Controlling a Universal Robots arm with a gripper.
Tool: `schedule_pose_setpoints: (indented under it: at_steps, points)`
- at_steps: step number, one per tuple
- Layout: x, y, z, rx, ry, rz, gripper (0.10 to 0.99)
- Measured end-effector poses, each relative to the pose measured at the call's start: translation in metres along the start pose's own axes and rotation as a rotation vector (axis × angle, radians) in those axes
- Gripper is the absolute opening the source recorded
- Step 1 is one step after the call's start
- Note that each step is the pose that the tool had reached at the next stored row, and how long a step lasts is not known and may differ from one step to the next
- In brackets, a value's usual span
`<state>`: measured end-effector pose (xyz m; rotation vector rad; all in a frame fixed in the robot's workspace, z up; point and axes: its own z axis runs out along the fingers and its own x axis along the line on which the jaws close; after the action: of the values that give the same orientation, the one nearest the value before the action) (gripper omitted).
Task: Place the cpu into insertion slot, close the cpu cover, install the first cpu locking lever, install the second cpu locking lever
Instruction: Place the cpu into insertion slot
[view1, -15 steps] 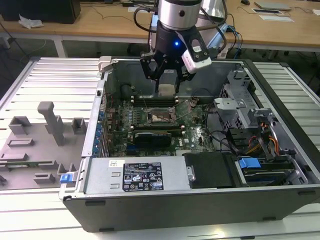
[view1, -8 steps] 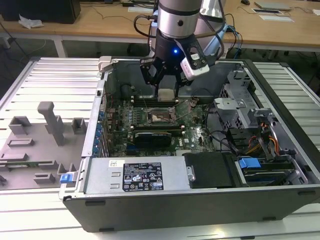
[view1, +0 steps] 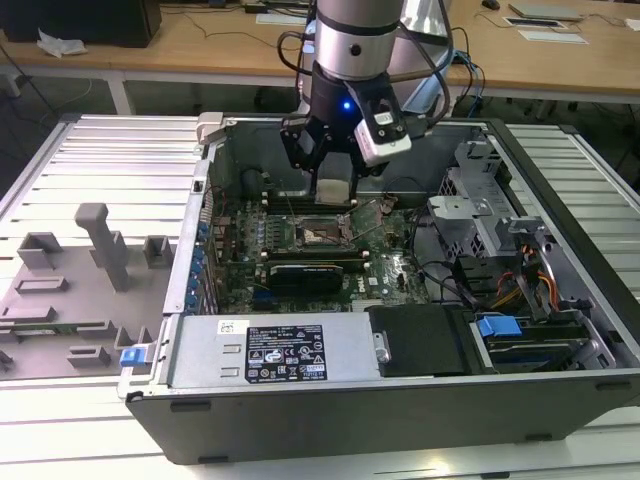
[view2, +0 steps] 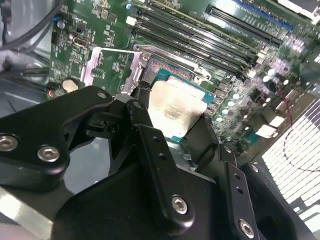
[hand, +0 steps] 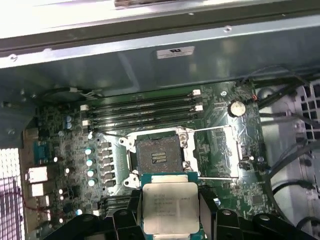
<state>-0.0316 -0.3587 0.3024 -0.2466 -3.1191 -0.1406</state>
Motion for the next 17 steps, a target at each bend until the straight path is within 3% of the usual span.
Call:
schedule_pose_setpoints:
  at_steps: [17]
  points:
    - [-0.0001,-0.0003,0.0039,-0.005,-0.0267,0.300,0.541]
